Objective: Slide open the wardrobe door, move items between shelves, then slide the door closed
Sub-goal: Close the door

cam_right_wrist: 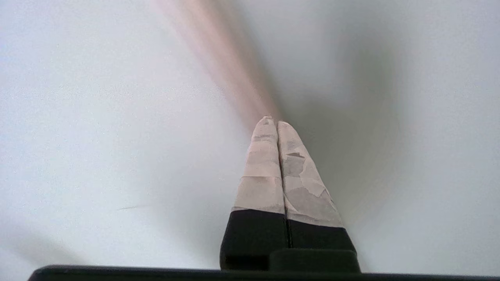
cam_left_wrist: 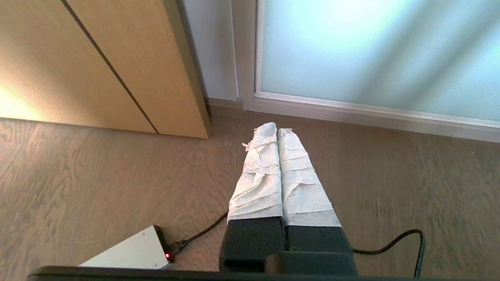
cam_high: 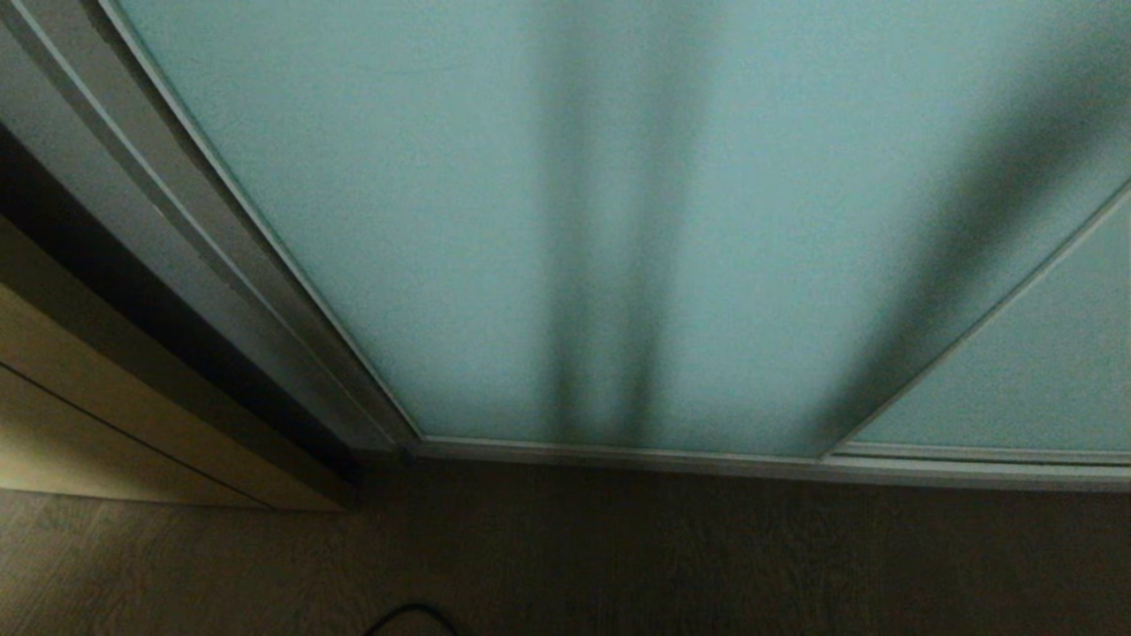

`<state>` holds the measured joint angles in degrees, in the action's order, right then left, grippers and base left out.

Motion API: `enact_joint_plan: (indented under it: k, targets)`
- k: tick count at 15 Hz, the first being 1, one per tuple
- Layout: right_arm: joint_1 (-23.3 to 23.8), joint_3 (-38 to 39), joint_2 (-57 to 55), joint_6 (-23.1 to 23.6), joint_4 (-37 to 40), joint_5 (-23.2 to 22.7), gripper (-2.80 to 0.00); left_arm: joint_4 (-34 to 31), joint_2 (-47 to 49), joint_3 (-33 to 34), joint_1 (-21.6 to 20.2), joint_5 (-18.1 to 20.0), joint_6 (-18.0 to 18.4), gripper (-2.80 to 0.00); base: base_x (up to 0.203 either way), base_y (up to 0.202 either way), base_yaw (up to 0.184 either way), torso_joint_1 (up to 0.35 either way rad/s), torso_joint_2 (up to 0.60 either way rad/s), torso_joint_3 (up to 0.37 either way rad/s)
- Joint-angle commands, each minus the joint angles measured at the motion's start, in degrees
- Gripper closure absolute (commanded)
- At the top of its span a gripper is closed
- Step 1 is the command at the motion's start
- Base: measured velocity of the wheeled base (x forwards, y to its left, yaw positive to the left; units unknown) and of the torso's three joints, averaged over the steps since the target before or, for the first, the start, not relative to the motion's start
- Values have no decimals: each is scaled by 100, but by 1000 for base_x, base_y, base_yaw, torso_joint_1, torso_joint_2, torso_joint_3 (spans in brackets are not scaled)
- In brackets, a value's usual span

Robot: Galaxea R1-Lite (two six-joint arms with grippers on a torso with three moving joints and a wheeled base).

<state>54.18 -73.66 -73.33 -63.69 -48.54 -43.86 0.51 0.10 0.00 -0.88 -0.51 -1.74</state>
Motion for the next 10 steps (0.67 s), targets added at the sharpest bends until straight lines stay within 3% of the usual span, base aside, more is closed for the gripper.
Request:
enact_joint_plan:
  k: [1, 3, 7, 8, 10]
  targets:
    - [212, 223, 428, 31, -1370, 122, 0, 2, -1, 9, 0, -2, -1, 0, 0, 0, 0, 0, 0, 0]
    - [229, 168, 698, 134, -1477, 232, 0, 2, 8, 9, 0, -2, -1, 0, 0, 0, 0, 0, 0, 0]
    - [-451, -31, 1558, 378, 423, -366, 0, 2, 7, 9, 0, -2, -1, 0, 0, 0, 0, 0, 0, 0]
    - [-784, -35, 1818, 721, 989, -535, 0, 2, 3, 9, 0, -2, -1, 0, 0, 0, 0, 0, 0, 0]
    - [-1544, 59, 2266, 1876, 2173, -661, 0, 2, 8, 9, 0, -2, -1, 0, 0, 0, 0, 0, 0, 0]
